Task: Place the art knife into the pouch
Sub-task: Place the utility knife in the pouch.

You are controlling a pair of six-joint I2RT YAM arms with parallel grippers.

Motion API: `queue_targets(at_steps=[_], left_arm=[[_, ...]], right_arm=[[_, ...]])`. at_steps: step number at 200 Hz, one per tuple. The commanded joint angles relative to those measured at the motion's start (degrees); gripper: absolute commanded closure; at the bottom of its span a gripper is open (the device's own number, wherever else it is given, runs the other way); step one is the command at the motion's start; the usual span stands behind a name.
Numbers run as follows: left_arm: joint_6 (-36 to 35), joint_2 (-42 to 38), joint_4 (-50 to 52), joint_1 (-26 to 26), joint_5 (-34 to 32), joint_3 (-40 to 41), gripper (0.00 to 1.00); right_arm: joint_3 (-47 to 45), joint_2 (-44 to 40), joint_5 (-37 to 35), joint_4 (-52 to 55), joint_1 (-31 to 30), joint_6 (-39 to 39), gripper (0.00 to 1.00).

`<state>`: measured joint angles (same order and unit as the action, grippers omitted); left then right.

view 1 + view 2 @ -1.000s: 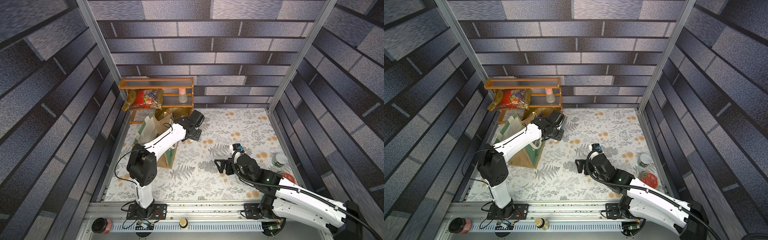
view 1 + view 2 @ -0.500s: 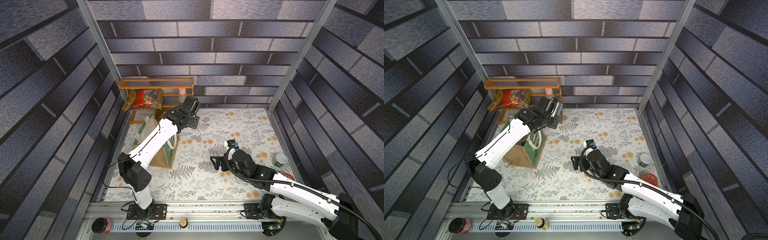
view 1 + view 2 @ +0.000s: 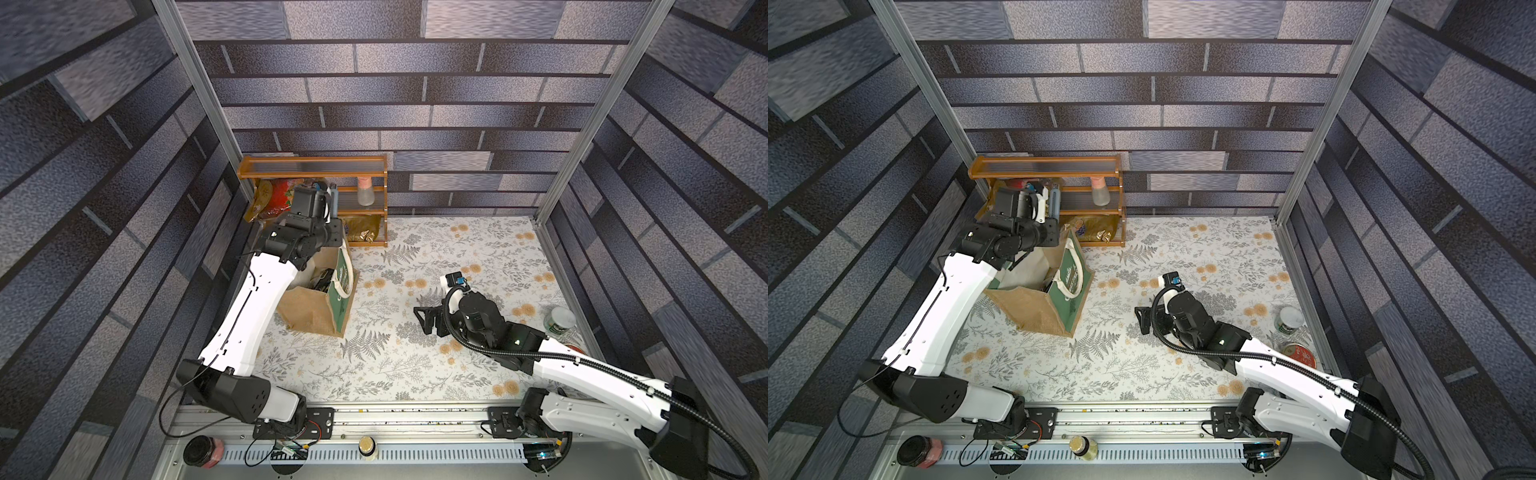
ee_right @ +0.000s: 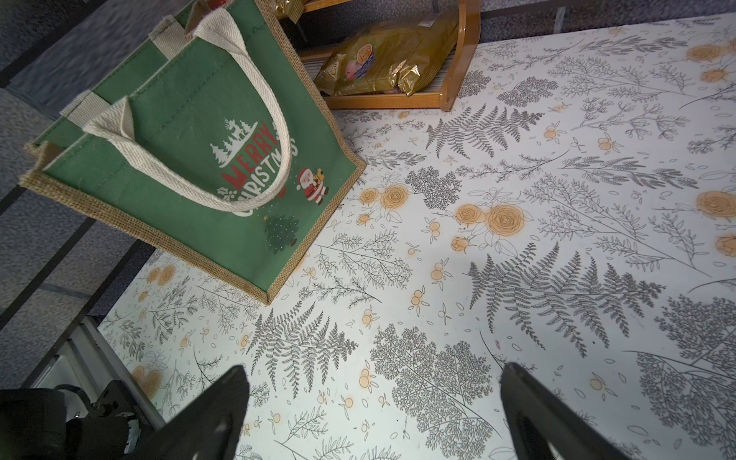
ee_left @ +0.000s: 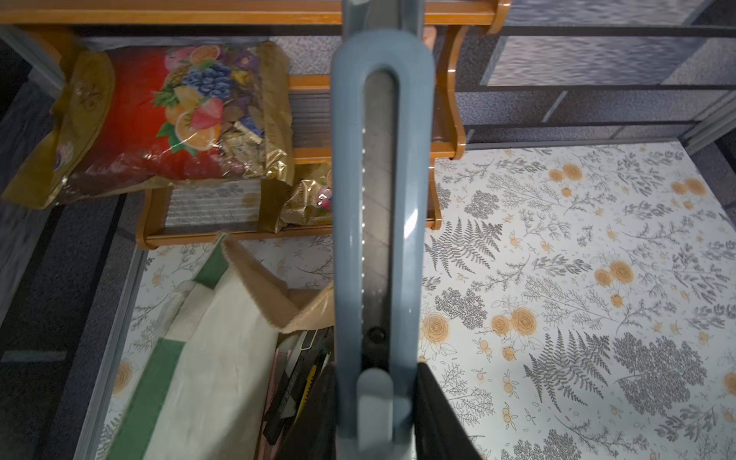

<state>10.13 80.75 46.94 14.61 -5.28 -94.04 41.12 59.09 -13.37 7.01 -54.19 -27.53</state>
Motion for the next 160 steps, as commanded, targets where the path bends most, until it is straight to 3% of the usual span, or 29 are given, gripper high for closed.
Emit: queue_targets(at_steps=[1,43,59,75,82,84,87,129,160], left_arm=[[3.3,-2.2,-4.3,-2.7,4.0,5.9,0.67],[5.4,-5.7,-9.2,-7.1,5.3,16.6,0.66],[5.8,-6.1,-9.9,-8.3,5.2,19.0,0.61],[5.7,-6.8,-10.5,-8.4,3.8,20.4,0.35],[5.9,-7.3,-10.8,-8.5,3.5,20.9,0.17],[5.9,-7.5,-10.9,-8.4,3.4,21.1,0.05],[5.8,-7.7,-11.2,-8.5,3.4,21.2,0.0],[7.0,-12.4,-11.7,-9.0,-2.1,21.8,0.0],[9.1,-14.7,-8.6,-15.0,-1.6,21.0,0.0]], right_arm=[[2.1,1.1,0.9,0.0,0.4,0.9,0.0],[3.3,2.7,0.9,0.7,0.4,0.6,0.0],[4.3,3.6,1.3,1.5,0.3,0.5,0.0],[5.8,4.7,1.4,2.8,0.4,0.5,0.0],[6.5,5.1,1.1,3.8,0.4,0.6,0.0],[6.6,5.2,1.0,4.0,0.4,0.7,0.0],[7.0,5.5,0.9,4.3,0.3,0.8,0.0],[10.3,6.2,-0.6,6.7,0.4,2.1,0.0],[12.6,7.1,-0.8,8.4,0.7,2.2,0.0]])
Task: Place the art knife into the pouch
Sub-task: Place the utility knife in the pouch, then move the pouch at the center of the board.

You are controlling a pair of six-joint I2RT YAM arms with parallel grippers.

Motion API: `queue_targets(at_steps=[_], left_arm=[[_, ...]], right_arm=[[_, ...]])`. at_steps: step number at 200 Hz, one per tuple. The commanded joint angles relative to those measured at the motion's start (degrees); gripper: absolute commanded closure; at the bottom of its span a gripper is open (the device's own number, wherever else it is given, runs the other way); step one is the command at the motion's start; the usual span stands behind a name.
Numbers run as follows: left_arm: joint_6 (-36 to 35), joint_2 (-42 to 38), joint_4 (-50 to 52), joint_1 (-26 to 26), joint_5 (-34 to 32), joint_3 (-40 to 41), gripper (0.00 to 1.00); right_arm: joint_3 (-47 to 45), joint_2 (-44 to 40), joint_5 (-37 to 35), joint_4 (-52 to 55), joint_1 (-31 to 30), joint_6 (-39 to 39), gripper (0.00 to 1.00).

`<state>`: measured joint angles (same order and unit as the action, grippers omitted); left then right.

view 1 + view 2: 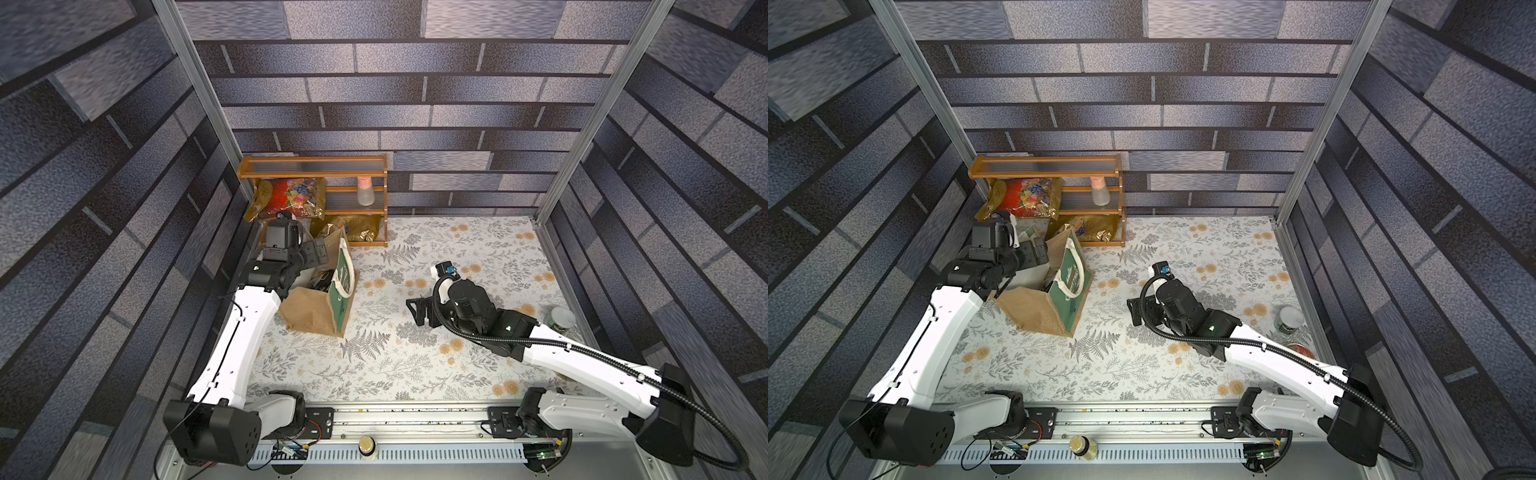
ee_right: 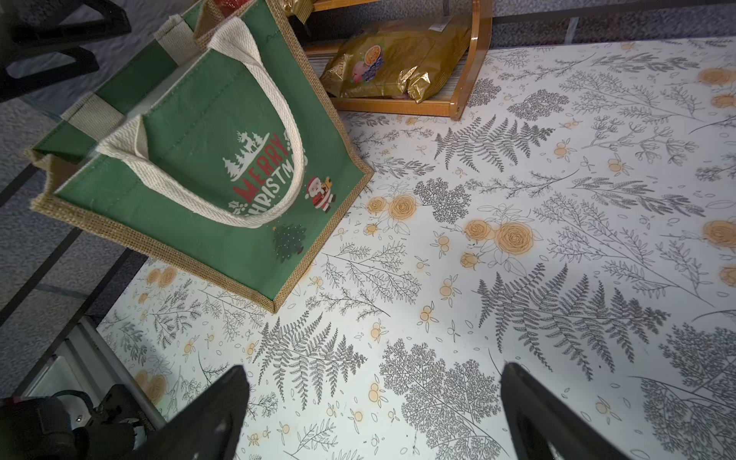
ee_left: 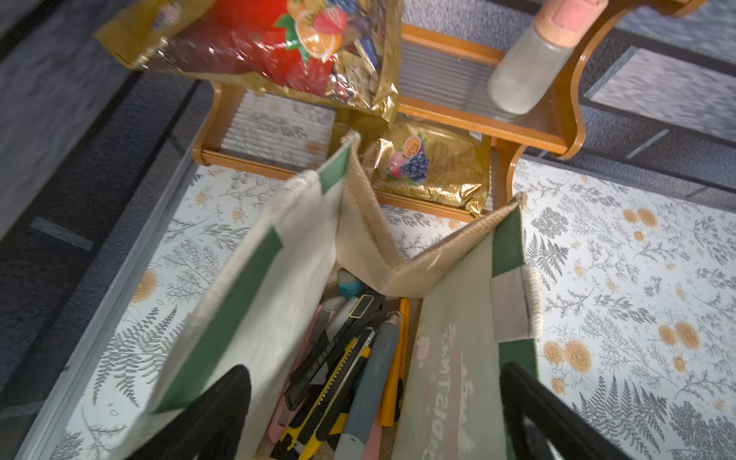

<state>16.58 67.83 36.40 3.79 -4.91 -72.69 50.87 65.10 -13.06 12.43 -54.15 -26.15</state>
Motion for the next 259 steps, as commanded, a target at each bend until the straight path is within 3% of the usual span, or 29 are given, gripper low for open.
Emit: queue_targets(at_steps=[1,34,85,140,259], left_arm=[[2.6,-1.8,2.1,-4.5,-2.0,-0.5,0.0],[2.1,-1.4,4.4,-10.2,2.5,0.6,0.0],[-1.0,4.2,5.4,-9.0,5.9,2.2,0.01],[-4.0,12.9,6.3,-1.0,4.7,-0.3,0.15],[3.2,25.0,-0.9,17.2,12.4,-7.6,0.18]], right_arm=[[2.9,1.2,-1.1,3.1,0.7,0.8,0.0],[3.8,2.0,0.5,3.3,0.9,0.7,0.0],[2.7,1.4,0.0,3.3,1.2,0.7,0.0],[1.6,0.2,-1.1,3.5,1.6,0.7,0.0],[-0.1,-1.3,-2.0,4.2,2.2,0.0,0.0]])
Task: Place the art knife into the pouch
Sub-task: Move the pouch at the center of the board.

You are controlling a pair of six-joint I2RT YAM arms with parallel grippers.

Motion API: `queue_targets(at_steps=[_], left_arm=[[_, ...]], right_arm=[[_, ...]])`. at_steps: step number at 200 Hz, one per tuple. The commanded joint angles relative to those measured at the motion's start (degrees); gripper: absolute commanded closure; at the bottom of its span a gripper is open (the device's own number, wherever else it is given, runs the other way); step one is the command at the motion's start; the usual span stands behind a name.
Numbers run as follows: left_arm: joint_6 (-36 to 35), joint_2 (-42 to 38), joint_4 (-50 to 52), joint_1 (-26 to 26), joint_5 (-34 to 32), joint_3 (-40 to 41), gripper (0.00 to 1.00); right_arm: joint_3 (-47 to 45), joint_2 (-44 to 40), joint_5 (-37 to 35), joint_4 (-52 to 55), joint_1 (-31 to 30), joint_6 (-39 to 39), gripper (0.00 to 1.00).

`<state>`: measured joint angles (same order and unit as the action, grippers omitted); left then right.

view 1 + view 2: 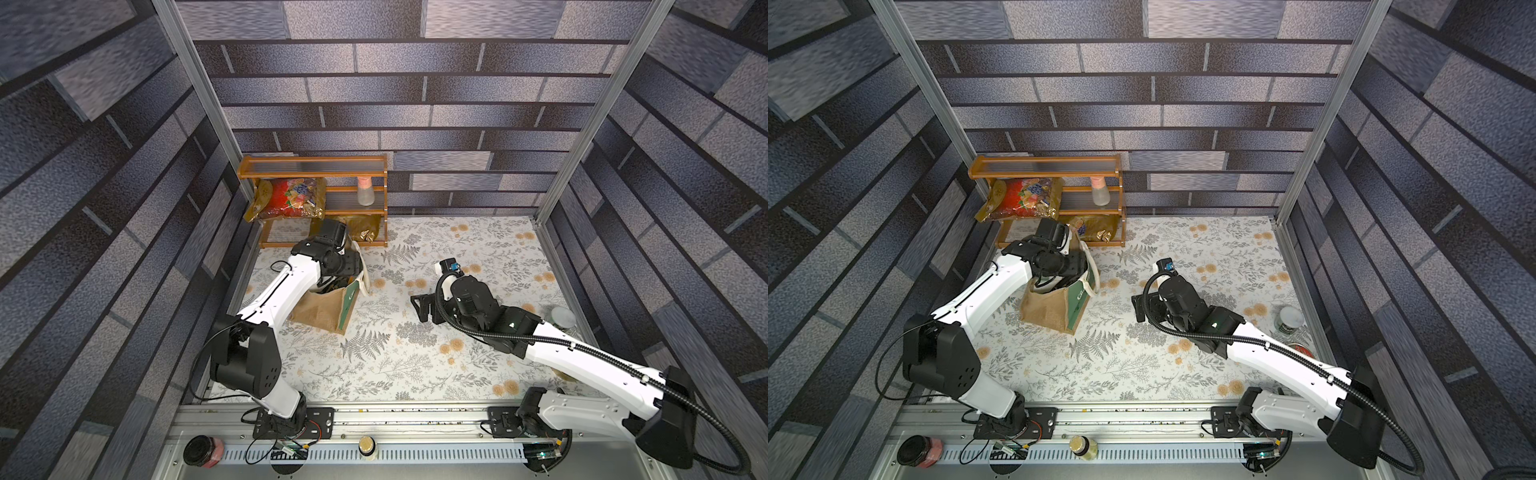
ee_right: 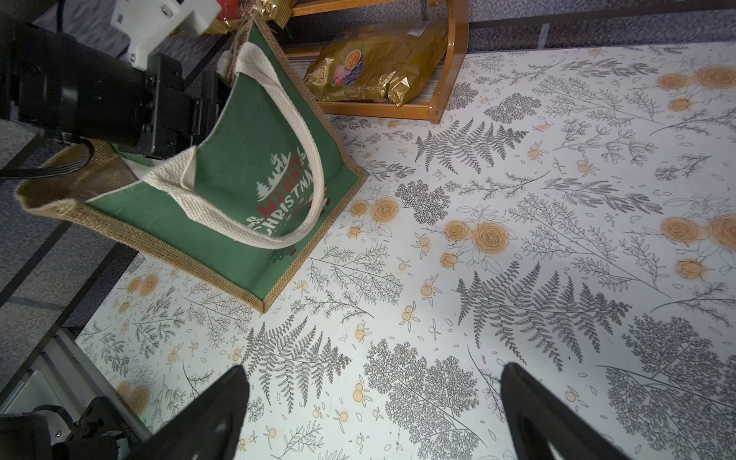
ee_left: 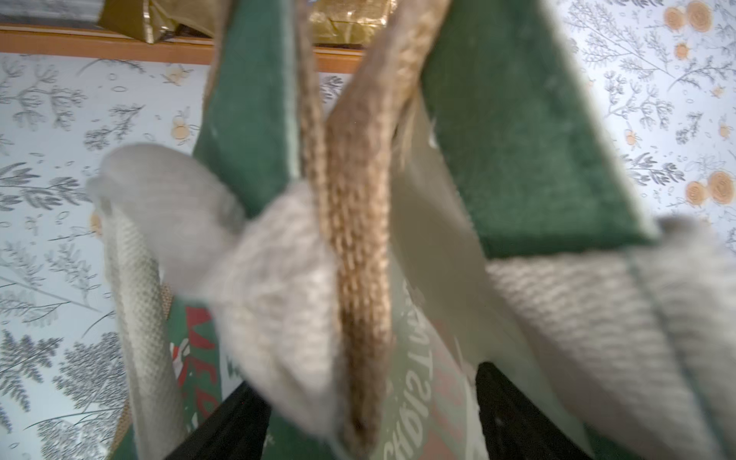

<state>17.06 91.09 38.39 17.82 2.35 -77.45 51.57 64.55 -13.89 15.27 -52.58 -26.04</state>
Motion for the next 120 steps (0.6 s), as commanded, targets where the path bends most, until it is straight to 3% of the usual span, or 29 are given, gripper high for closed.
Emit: queue_targets(at_steps=[1,32,61,81,120], left_arm=[[2.7,1.8,-2.9,3.3,5.1,-3.0,0.17],[1.2,3.5,-2.1,6.3,4.9,-7.2,0.17],[-0.2,2.2,-0.8,5.4,4.0,-8.4,0.14],[-0.2,-3.0,-1.5,3.0,0.4,-5.7,0.0],[2.9,-17.3,-5.3,-4.8,-6.5,3.7,0.0]], right_arm=[[-0.9,-0.8,-1.2,1.4,0.6,-0.2,0.0],[-1.1,-0.8,-1.3,1.3,0.9,-0.4,0.0],[-1.0,-0.5,-1.3,1.9,1.3,-0.5,0.0],[-0.6,-0.5,-1.6,2.3,1.7,-0.5,0.0],[0.1,-0.3,-3.8,2.2,3.2,-0.1,0.0]])
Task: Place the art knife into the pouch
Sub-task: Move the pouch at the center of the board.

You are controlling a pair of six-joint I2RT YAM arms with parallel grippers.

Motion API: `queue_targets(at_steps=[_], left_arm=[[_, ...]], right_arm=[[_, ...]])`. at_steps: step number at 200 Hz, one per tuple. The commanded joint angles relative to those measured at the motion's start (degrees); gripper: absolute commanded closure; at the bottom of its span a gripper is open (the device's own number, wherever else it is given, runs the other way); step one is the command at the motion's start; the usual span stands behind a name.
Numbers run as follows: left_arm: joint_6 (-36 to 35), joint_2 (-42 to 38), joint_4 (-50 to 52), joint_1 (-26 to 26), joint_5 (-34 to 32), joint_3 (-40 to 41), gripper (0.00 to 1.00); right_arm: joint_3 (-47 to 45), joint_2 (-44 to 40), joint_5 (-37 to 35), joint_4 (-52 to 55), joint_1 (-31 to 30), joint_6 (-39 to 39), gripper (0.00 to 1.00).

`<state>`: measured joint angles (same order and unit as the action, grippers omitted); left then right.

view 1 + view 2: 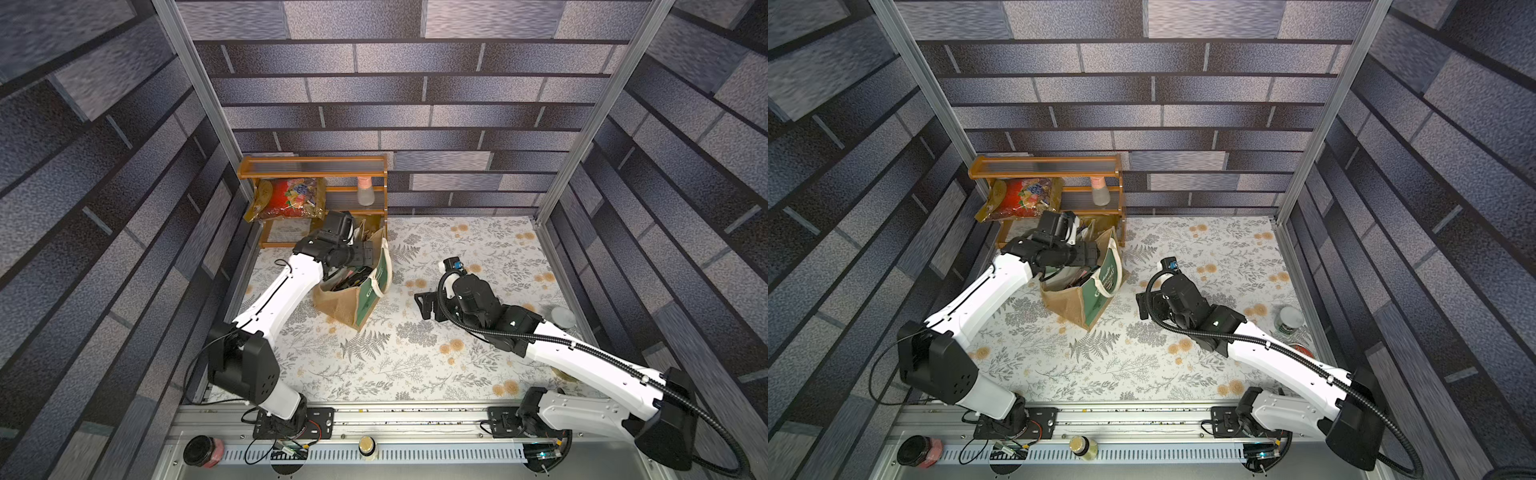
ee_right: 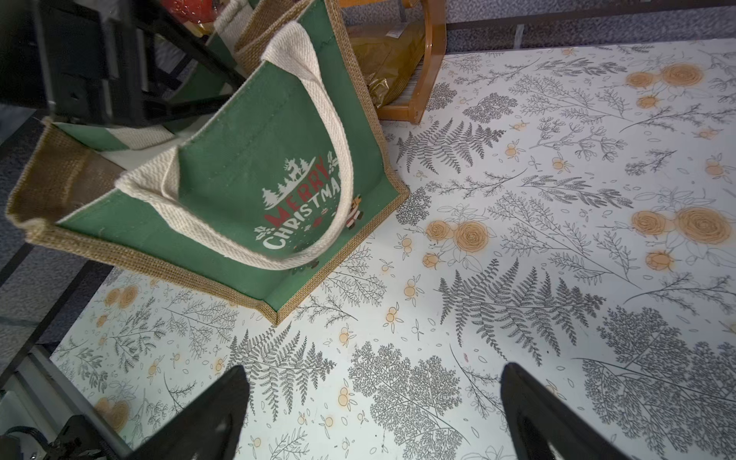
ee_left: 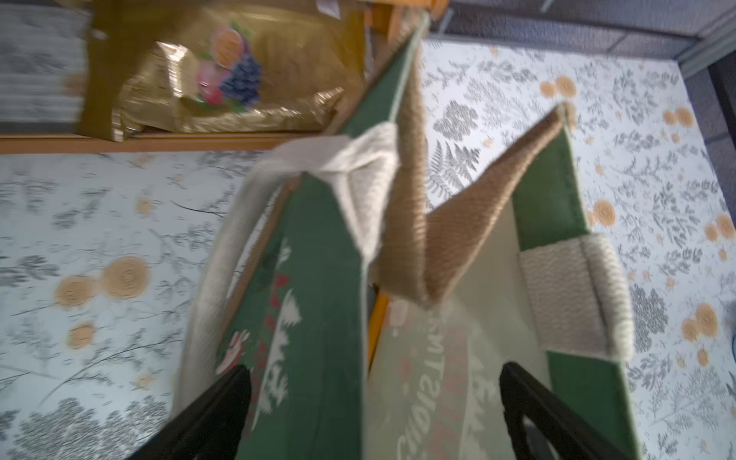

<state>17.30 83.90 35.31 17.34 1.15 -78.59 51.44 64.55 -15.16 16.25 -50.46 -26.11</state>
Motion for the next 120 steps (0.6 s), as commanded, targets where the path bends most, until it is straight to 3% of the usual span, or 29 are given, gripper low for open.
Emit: queue_targets(at_steps=[1,38,83,120], left_arm=[[2.7,-10.5,-2.4,-4.6,-5.5,5.2,0.0],[6.2,-23.1,-6.3,-12.4,-15.1,18.6,0.0],[9.8,-34.2,-12.1,-27.0,-13.2,33.4,0.0],[10.6,-34.5,-16.4,-35.1,-9.6,41.5,0.0]], right_arm=[[0.2,-0.3,-2.7,1.2,1.1,0.1,0.0],[1.1,-0.5,-7.8,0.7,4.1,4.5,0.0],[1.6,-2.4,-6.5,1.4,10.0,6.7,0.0],[-3.6,-6.0,-7.5,-2.9,14.4,7.9,0.0]])
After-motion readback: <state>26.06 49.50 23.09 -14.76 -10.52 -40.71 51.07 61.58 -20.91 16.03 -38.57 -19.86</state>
